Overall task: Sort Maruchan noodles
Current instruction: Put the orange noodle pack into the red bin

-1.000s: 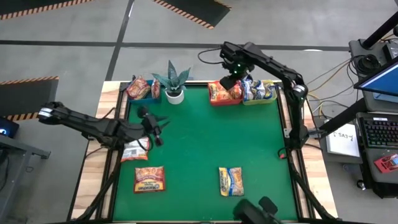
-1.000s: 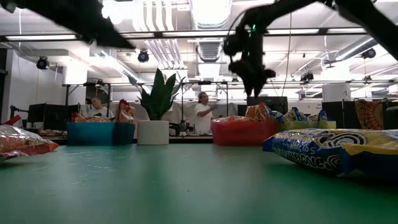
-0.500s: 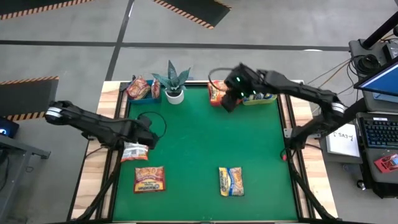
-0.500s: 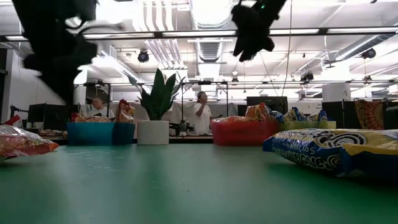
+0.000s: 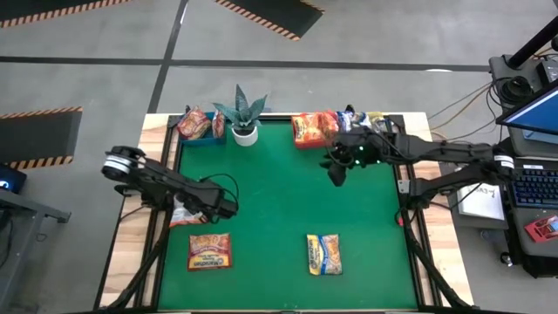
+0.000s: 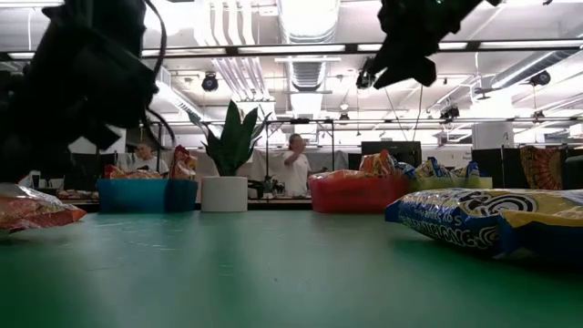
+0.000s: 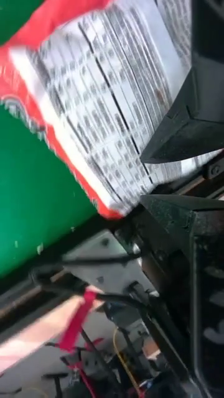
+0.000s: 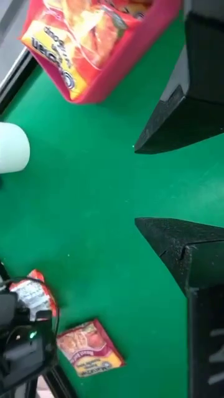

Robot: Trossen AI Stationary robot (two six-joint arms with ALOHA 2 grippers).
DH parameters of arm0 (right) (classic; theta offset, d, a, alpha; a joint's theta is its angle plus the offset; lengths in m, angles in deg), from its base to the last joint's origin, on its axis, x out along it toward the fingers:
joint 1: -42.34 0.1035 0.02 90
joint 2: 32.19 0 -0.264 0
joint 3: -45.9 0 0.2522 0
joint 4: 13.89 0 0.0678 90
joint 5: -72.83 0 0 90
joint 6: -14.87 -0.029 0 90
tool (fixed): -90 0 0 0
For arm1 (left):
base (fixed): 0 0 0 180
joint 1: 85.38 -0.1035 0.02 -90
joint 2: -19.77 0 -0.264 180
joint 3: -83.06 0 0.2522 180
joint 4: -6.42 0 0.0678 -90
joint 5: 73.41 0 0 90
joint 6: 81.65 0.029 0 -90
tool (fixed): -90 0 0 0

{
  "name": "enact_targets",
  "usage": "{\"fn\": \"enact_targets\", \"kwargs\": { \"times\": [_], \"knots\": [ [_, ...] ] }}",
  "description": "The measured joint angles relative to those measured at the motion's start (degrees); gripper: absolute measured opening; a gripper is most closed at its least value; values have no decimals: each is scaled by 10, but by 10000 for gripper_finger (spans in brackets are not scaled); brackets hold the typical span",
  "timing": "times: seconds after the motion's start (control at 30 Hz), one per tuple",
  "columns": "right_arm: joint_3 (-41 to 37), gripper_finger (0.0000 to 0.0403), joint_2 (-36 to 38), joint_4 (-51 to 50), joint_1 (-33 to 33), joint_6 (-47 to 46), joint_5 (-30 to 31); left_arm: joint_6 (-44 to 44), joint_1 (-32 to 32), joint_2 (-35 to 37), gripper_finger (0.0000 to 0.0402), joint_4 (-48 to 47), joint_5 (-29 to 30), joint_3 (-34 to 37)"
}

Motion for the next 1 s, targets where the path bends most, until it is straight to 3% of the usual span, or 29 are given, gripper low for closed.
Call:
{"fn": "enact_targets", "kwargs": {
  "times": [0.2,0.3,0.4,0.5,0.67,0.77,1.0],
  "knots": [
    [-50,166,28,44,4,-21,0,81,0,-30,75,76,-5,-23],
    [-66,166,30,67,4,-23,0,126,1,-35,75,123,88,-75],
    [-81,166,25,106,4,-28,0,188,8,-32,75,167,226,-137],
    [-93,166,9,129,4,-40,0,309,16,-25,75,247,288,-191],
    [-116,166,-31,170,7,-75,0,500,29,-24,75,351,293,-231],
    [-125,167,-63,181,9,-96,-1,586,34,-24,75,396,249,-219],
    [-126,201,-143,227,28,-130,-2,585,28,-2,75,460,215,-132]
  ]
}}
